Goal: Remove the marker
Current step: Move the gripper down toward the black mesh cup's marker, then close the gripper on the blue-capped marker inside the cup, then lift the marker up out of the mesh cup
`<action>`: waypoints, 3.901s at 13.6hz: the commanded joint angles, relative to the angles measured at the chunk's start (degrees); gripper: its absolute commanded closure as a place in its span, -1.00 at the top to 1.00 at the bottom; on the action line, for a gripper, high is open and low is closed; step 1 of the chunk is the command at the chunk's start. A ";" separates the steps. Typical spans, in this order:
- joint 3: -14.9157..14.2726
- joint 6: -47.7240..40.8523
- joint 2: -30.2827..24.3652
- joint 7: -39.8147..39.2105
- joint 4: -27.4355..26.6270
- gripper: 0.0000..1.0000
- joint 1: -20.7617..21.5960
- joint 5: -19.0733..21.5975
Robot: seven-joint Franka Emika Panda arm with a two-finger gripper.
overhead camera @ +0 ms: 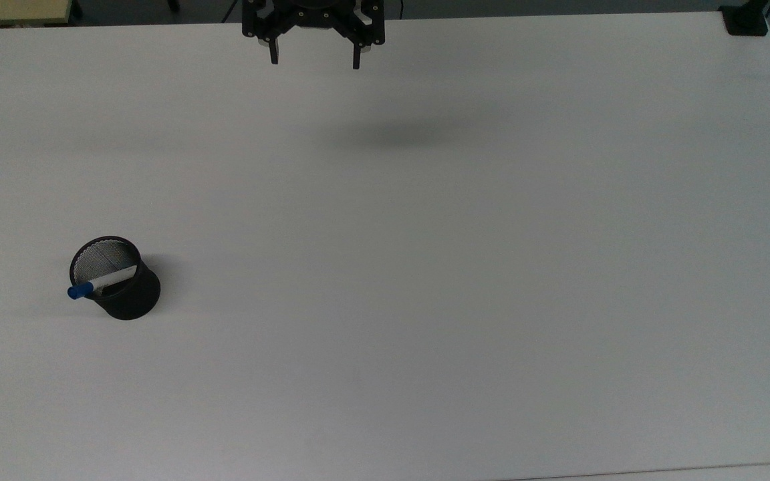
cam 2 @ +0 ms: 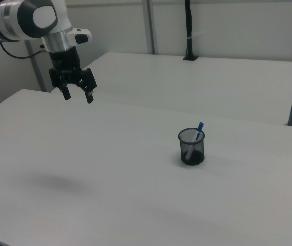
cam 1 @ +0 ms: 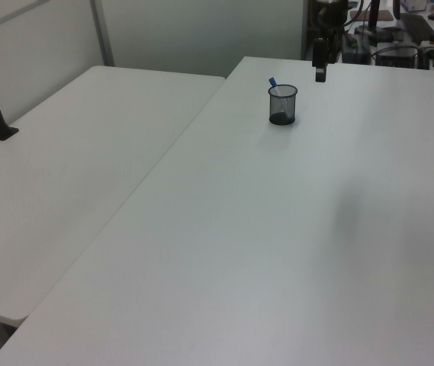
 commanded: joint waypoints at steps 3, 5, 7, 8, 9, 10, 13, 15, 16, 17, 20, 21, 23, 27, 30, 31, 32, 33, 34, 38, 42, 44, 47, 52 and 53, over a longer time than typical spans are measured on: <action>-0.46 2.71 -0.41 -0.80 -0.52 1.00 -2.34 0.36; -0.46 3.06 0.29 -0.80 -0.44 1.00 -2.87 0.36; -0.46 5.85 1.60 -0.80 -0.17 1.00 -5.40 0.36; -0.55 8.57 2.91 -0.80 0.26 1.00 -7.16 0.62; -0.55 10.86 4.32 -0.19 0.96 1.00 -8.66 0.89; -0.55 13.24 5.64 -0.01 1.14 1.00 -9.98 0.98; -0.55 22.99 9.60 0.08 1.14 1.00 -13.94 0.54; -0.64 27.56 12.40 0.08 1.93 1.00 -16.65 0.28; -0.64 31.59 15.47 1.56 3.85 1.00 -17.98 0.19; -0.81 34.33 17.76 3.31 5.26 1.00 -18.69 -0.07; -2.30 45.31 23.39 7.46 7.03 1.00 -20.80 -2.53; -2.57 48.56 24.54 7.72 7.03 1.00 -21.15 -2.63; -2.75 53.14 26.12 7.81 7.03 1.00 -22.29 -2.54; -2.75 59.75 29.02 7.81 6.95 1.00 -23.00 -2.54; -2.75 60.02 29.82 7.81 6.95 0.87 -22.74 -2.63; -2.75 60.19 30.08 7.81 7.03 0.87 -22.65 -2.63; -2.57 60.19 30.43 7.81 7.03 0.87 -22.56 -2.54; -2.31 60.28 30.52 7.90 7.03 0.87 -22.47 -2.54; -2.13 60.19 30.79 8.42 7.03 0.87 -22.47 -2.54; -2.13 60.63 32.81 11.07 8.26 0.40 -21.33 -2.71; -2.13 63.97 33.95 11.07 8.18 -0.46 -21.33 -2.63; -2.13 63.88 33.95 10.98 8.18 -0.73 -21.42 -2.71; -2.13 63.88 33.78 10.63 8.00 -0.98 -21.42 -3.42; -2.13 63.19 28.70 9.58 8.00 -1.00 -21.50 -3.59; -2.13 62.57 25.98 7.48 7.48 -1.00 -21.42 -3.51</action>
